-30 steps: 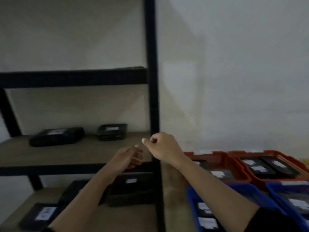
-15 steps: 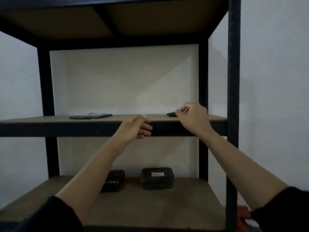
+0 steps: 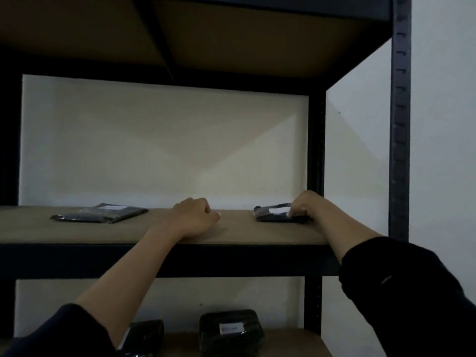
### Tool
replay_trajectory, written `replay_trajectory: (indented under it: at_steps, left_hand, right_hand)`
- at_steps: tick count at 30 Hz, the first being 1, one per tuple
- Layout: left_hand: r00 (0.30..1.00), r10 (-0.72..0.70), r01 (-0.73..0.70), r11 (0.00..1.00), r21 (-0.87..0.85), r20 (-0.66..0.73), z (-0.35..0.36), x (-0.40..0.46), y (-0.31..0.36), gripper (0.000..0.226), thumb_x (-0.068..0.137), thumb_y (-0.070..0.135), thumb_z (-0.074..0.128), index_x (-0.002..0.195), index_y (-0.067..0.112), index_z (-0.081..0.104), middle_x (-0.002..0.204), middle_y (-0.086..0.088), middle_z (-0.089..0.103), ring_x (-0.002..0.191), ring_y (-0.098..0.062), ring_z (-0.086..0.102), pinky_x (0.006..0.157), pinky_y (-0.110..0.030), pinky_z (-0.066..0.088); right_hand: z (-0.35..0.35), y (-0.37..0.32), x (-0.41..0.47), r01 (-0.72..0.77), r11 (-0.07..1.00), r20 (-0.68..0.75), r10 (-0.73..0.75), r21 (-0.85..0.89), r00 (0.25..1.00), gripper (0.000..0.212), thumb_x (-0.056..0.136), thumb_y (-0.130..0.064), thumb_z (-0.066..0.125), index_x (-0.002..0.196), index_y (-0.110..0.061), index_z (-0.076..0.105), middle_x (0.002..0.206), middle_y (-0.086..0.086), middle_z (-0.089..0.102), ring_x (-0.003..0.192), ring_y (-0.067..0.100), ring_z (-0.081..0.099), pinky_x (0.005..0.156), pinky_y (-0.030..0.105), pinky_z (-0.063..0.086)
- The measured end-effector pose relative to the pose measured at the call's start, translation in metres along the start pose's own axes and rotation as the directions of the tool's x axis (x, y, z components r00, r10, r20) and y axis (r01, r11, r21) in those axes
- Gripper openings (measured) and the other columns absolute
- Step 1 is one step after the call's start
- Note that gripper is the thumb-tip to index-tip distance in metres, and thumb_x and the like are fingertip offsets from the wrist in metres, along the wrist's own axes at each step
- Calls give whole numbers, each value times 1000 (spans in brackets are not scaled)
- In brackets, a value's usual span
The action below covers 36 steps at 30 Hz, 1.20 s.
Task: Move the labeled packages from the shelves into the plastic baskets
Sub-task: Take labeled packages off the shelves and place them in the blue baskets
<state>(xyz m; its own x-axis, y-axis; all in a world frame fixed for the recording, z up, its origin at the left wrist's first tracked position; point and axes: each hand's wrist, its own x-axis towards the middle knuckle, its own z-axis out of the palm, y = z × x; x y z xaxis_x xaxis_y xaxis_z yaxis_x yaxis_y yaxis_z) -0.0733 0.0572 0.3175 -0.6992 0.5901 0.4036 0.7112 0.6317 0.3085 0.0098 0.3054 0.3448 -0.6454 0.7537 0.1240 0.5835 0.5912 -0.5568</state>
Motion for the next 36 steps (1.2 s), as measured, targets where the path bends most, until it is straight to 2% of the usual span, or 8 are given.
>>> replay_trajectory:
  at_steps: [3,6,11,17,21,25,31,36]
  left_hand:
    - [999,-24,26,995,-95,29,3,2,-3,34,93,45,44,107,16,56,101,-2,54,92,-21,50,81,-34,40]
    - [999,-30,31,992,-120,11,5,3,-7,32,92,40,45,112,16,54,113,-5,56,100,-21,51,85,-34,42]
    - [1000,5,-6,995,-104,-14,4,-1,-8,36,94,30,40,125,13,49,127,-10,52,113,-25,48,84,-30,38]
    - [992,10,-37,978,-206,-129,2,-5,-7,32,93,30,42,113,11,57,113,-8,61,101,-23,53,85,-33,43]
    - [989,1,-40,965,-259,-146,-4,-13,-4,30,91,33,44,106,11,59,93,-3,56,89,-21,52,84,-34,45]
    - [991,26,-46,987,-157,-131,-16,-19,-20,24,90,31,46,95,11,59,90,-6,55,83,-21,50,75,-32,43]
    - [989,-68,64,997,-37,-129,-36,-22,-73,26,90,35,47,93,12,58,95,-8,59,88,-24,56,77,-32,45]
    - [962,-223,232,972,40,-158,-60,-23,-133,29,92,37,43,93,11,58,84,-1,52,84,-23,51,76,-31,43]
  right_hand:
    - [-4,1,-7,-35,906,86,-1,421,996,14,84,-1,69,93,4,60,91,16,60,90,25,59,74,33,53]
    - [-5,3,-25,36,643,93,-167,765,982,26,79,17,64,91,-6,57,85,12,65,75,22,65,59,33,58]
    - [8,-3,-64,223,505,8,-415,834,910,50,77,16,67,110,-20,55,102,12,71,86,27,70,72,36,60]
    - [17,-15,-69,182,521,30,-373,834,927,48,76,16,68,113,-10,53,99,16,70,82,28,69,67,35,61]
    - [25,-23,-54,125,706,51,-223,698,974,28,74,9,74,99,4,62,78,16,66,63,23,64,53,28,58]
    - [33,-40,-45,158,981,-38,-155,116,987,51,63,-38,87,87,-4,58,86,10,64,78,25,62,67,30,46]
    - [47,-87,-51,206,946,-155,-249,-249,956,74,61,-63,73,116,-17,55,129,12,53,118,35,48,94,42,42]
    - [69,-154,-73,445,892,3,-446,-83,895,47,80,-47,70,103,-6,64,92,10,61,87,26,59,72,30,46]
